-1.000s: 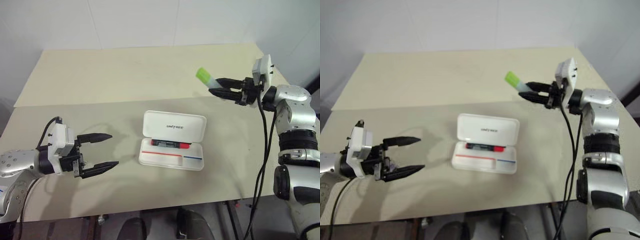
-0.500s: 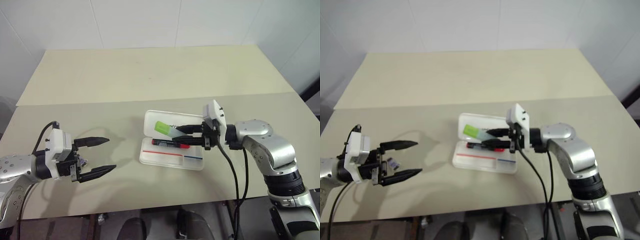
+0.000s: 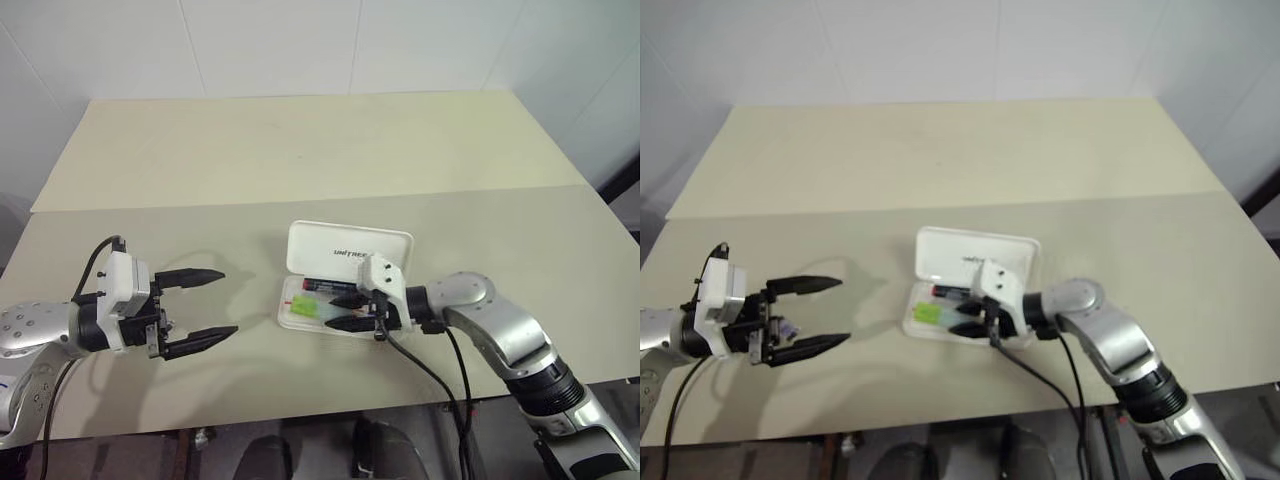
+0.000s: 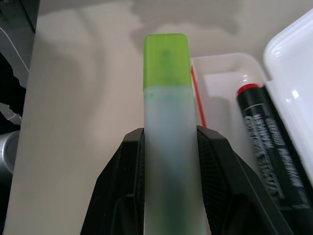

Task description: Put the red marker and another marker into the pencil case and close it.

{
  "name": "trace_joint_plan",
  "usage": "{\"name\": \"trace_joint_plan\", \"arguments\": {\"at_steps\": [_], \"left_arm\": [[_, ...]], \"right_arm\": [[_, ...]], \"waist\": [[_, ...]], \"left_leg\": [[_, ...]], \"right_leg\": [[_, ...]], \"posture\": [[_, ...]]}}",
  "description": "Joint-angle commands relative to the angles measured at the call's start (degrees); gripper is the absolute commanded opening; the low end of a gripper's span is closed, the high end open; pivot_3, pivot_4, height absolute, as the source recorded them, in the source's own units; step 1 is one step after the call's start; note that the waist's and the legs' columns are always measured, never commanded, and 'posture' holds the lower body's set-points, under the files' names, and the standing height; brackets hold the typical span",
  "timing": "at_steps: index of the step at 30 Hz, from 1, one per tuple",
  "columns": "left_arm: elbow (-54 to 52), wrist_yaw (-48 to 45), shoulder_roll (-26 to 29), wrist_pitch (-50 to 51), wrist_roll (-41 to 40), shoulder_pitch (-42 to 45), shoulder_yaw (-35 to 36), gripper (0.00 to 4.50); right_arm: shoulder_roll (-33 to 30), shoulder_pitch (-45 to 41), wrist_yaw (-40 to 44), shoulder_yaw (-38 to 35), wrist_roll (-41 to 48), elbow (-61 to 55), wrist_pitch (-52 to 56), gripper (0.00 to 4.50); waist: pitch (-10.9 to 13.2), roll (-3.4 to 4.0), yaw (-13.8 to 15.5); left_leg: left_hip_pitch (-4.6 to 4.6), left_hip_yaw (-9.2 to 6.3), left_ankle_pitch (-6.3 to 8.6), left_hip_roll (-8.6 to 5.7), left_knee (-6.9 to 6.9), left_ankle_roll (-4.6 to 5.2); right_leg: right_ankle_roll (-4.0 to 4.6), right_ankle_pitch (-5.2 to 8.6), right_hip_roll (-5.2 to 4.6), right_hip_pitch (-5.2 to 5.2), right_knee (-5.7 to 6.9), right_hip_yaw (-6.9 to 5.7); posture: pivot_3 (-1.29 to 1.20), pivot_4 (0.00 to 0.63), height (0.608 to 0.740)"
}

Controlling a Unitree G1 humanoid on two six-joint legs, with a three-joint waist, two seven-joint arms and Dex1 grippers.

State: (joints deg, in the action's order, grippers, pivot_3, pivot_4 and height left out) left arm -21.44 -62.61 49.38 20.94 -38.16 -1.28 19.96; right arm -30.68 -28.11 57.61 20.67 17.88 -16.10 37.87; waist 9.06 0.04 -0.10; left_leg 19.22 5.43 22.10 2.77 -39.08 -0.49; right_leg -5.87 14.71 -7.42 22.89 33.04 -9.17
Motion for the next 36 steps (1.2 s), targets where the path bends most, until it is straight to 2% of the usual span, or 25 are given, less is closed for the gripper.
{"name": "trace_joint_plan", "arguments": {"at_steps": [1,11,19,28,33,36], "left_arm": [[0.19,-0.02,-0.24,-0.24,-0.31,1.09,-0.03,4.50],[-0.08,0.93,-0.84,-0.71,-0.01,1.38,-0.10,4.50],[-0.96,1.93,-1.68,-1.08,0.21,0.69,0.17,4.50],[-1.23,2.60,-2.02,-1.29,0.34,0.62,-0.07,4.50],[-0.92,2.60,-2.16,-1.53,0.47,0.66,-0.18,4.50],[-0.94,3.21,-2.62,-1.66,0.61,0.35,0.04,4.50]], "right_arm": [[1.07,-1.60,-0.63,1.34,-0.63,-2.23,-0.75,1.10],[0.45,-5.03,2.92,2.56,-4.60,5.04,-7.96,1.10],[-0.08,-5.62,6.88,3.85,-6.03,6.65,-10.46,1.10],[1.35,-5.82,6.78,3.19,-5.86,6.30,-9.36,4.38],[3.05,-6.69,5.82,1.07,-3.66,5.08,-7.47,4.45],[4.35,-6.75,8.19,-4.07,4.89,2.16,-5.03,4.45]], "waist": [[0.00,0.00,-0.05],[-0.01,-0.02,-0.07],[-0.01,-0.02,-0.10],[-0.01,-0.02,-0.12],[-0.01,-0.02,-0.08],[0.00,-0.01,-0.05]], "left_leg": [[0.00,0.01,0.00,0.00,0.00,0.00],[-0.01,0.01,0.00,0.00,0.00,0.00],[0.00,0.02,0.00,0.00,0.02,0.00],[-0.01,0.02,0.00,0.00,0.02,0.00],[0.00,0.02,0.00,0.00,0.02,0.00],[0.00,0.01,0.00,0.00,0.02,0.00]], "right_leg": [[0.00,0.00,0.00,0.00,0.00,0.00],[0.00,0.00,0.00,0.01,0.02,0.01],[0.00,0.00,0.00,0.04,0.01,0.00],[0.00,0.00,0.00,0.04,0.02,0.00],[0.00,0.00,0.00,0.04,0.03,0.00],[0.00,0.00,0.00,0.04,0.03,0.00]], "posture": [[0.00,0.150,0.740],[0.00,0.150,0.740],[0.00,0.150,0.740],[0.00,0.150,0.740],[0.00,0.150,0.740],[0.00,0.150,0.740]]}}
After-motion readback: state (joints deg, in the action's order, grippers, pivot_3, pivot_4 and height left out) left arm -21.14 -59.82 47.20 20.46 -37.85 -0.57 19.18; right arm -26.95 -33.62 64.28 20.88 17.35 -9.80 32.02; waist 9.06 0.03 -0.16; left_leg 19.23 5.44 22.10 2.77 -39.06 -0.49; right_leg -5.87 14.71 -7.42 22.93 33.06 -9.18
